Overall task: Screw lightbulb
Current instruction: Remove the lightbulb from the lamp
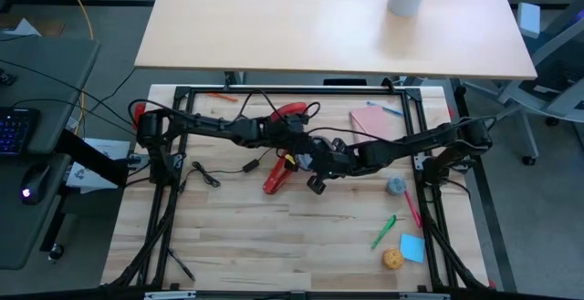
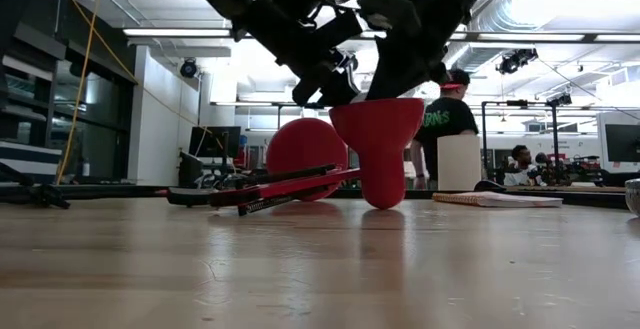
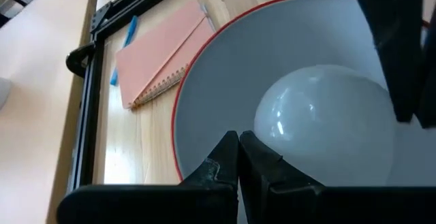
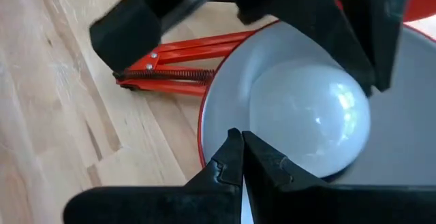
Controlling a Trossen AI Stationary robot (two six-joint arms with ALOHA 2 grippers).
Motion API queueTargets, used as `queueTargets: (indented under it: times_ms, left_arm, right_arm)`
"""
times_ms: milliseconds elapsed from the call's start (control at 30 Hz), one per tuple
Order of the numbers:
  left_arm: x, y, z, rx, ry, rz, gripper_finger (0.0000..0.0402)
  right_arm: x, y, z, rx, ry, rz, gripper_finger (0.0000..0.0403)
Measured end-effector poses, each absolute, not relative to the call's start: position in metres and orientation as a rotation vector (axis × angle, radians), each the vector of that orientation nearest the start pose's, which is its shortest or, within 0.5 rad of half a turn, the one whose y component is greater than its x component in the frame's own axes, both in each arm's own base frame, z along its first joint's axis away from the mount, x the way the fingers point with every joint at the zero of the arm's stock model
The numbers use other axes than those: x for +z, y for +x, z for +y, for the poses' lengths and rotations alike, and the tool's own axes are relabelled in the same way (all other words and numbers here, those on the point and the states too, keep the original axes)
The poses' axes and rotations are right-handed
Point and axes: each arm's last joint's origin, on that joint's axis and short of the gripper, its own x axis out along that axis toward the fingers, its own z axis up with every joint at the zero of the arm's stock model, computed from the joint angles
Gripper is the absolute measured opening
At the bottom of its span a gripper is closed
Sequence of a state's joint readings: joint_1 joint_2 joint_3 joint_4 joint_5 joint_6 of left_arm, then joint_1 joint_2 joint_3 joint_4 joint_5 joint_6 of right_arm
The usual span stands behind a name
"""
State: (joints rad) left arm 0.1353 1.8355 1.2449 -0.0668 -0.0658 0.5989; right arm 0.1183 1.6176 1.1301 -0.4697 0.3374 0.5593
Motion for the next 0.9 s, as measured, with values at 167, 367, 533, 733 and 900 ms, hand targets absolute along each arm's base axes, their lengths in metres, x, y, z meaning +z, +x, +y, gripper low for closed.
queueTargets:
  times_ms: [167,367,533,733,900]
  left_arm:
    - [0.213,0.392,0.050,-0.015,0.511,0.764,0.0000]
    - [0.218,0.383,0.032,-0.030,0.421,0.820,0.0000]
    - [0.225,0.378,0.006,-0.123,0.335,0.811,0.0000]
    - [0.242,0.370,-0.030,-0.255,0.315,0.742,0.0000]
    - [0.264,0.357,-0.032,-0.182,0.439,0.715,0.0000]
  right_arm:
    - [0.231,0.324,0.028,-0.480,0.273,0.868,0.0000]
    - [0.234,0.315,0.025,-0.530,0.200,0.903,0.0000]
    - [0.242,0.310,0.017,-0.594,0.142,0.880,0.0000]
    - [0.265,0.297,-0.002,-0.632,0.130,0.813,0.0000]
    - [0.291,0.281,-0.002,-0.574,0.179,0.739,0.0000]
